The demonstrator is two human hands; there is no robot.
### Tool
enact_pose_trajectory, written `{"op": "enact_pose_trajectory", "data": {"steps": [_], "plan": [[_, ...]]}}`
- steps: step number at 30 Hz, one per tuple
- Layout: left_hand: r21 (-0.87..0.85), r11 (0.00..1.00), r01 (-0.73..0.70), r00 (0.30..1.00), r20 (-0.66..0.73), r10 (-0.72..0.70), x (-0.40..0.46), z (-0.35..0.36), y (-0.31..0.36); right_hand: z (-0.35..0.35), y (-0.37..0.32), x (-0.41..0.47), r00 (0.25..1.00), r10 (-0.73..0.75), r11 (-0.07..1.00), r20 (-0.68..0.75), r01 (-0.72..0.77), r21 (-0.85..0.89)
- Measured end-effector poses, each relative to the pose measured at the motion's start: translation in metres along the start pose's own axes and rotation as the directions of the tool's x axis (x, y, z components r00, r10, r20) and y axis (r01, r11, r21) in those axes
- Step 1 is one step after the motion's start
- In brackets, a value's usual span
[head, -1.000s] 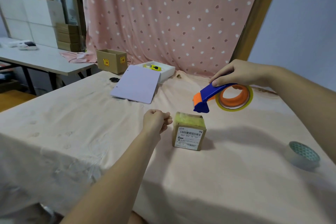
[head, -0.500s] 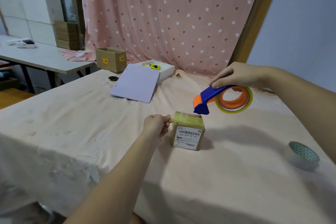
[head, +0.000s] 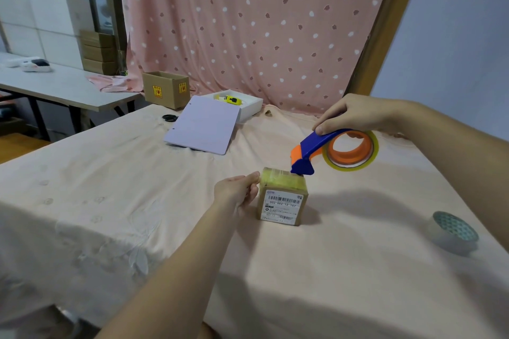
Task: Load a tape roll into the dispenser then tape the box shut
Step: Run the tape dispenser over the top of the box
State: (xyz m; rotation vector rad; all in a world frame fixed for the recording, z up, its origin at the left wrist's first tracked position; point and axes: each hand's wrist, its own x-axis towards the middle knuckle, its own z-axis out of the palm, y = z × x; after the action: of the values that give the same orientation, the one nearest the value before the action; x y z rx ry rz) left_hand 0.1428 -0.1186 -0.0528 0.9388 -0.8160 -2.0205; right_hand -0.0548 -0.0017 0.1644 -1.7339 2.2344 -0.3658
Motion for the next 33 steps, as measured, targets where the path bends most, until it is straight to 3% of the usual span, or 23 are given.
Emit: {"op": "enact_pose_trajectory", "data": {"steps": [4, 6, 8, 11, 13, 15, 17, 20, 23, 33], "plan": [[0.231, 0.970, -0.079, 0.996, -0.011, 0.083, -0.005, 0.001, -0.003, -0.001, -0.007, -0.001, 1.000, 0.010, 1.000, 0.010, -0.010, -0.020], [0.457, 0.882, -0.116, 0.992, 0.003, 0.129, -0.005, -0.002, -0.009, -0.002, -0.008, -0.001, 1.000, 0.026, 0.999, 0.016, -0.025, -0.043], [0.624, 0.746, -0.231, 0.956, 0.004, 0.292, -0.003, -0.003, -0.014, -0.002, -0.007, -0.001, 0.999, 0.033, 0.998, 0.016, -0.032, -0.048], [0.543, 0.670, -0.506, 0.842, 0.142, 0.521, -0.013, 0.002, -0.010, -0.002, -0.003, -0.002, 0.999, 0.036, 0.999, 0.006, -0.035, -0.035], [0.514, 0.642, -0.569, 0.822, 0.363, 0.438, -0.024, 0.010, -0.008, -0.002, -0.002, -0.002, 0.999, 0.041, 0.999, 0.007, -0.041, -0.032], [0.548, 0.640, -0.539, 0.818, 0.521, 0.243, -0.030, 0.017, -0.014, -0.002, 0.000, -0.002, 0.999, 0.052, 0.998, 0.007, -0.052, -0.036], [0.583, 0.655, -0.482, 0.827, 0.550, 0.119, -0.027, 0.017, -0.024, -0.003, 0.002, -0.005, 0.998, 0.056, 0.997, 0.010, -0.056, -0.047], [0.580, 0.704, -0.409, 0.840, 0.541, 0.042, -0.019, 0.017, -0.037, -0.004, 0.007, -0.012, 0.998, 0.057, 0.998, 0.009, -0.057, -0.027], [0.560, 0.720, -0.410, 0.824, 0.567, 0.028, -0.014, 0.017, -0.043, -0.005, 0.017, -0.021, 0.998, 0.057, 0.998, -0.024, -0.056, 0.034], [0.484, 0.640, -0.597, 0.734, 0.651, 0.194, -0.020, 0.020, -0.044, 0.021, 0.071, -0.049, 0.994, 0.081, 0.979, -0.077, -0.064, 0.193]]}}
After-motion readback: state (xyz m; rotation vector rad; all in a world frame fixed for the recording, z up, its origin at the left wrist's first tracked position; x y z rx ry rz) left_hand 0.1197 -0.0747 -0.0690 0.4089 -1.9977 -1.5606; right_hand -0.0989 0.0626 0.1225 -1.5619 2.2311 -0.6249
